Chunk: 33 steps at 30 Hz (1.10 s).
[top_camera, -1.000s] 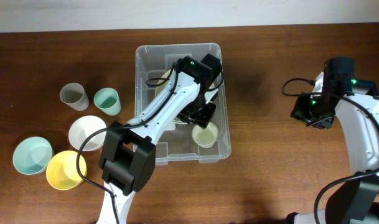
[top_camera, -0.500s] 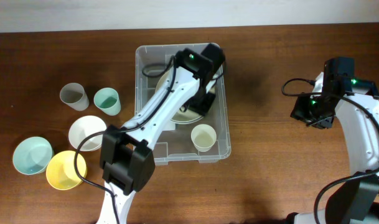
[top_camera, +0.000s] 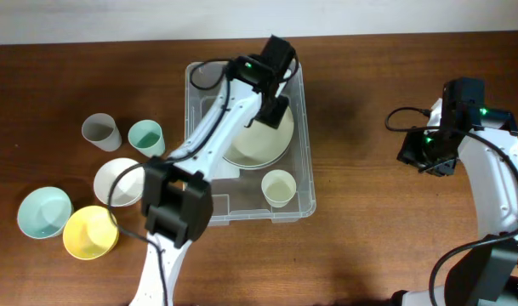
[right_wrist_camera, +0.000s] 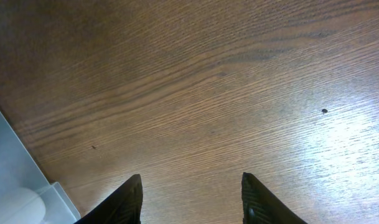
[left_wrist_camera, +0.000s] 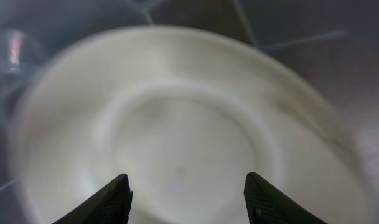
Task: Pack container
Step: 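Return the left gripper and grasp the grey cup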
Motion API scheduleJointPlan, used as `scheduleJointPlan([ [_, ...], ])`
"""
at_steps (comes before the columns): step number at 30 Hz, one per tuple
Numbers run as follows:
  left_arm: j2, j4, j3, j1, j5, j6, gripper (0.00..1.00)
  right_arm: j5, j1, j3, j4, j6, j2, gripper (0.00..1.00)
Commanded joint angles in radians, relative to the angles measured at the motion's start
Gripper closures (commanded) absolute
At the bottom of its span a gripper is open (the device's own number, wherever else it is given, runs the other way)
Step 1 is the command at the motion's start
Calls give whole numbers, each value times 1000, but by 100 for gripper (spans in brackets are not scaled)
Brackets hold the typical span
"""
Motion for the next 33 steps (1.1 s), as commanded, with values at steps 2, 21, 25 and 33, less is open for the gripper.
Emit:
scheduleJointPlan([
  [2,90,24,4,-1,55,20,40,-2,6,-3,-4,-11,-6,53],
  [21,-60,-132,196,13,-129,13,32,-2,6,-3,-3,-11,-6,53],
  [25,-222,-259,282,121,-169,-44,31,-2,6,-3,-3,-18,-6,53],
  [33,-320,-476,272,565,-87,-126,26,-2,6,-3,-3,-19,-6,53],
])
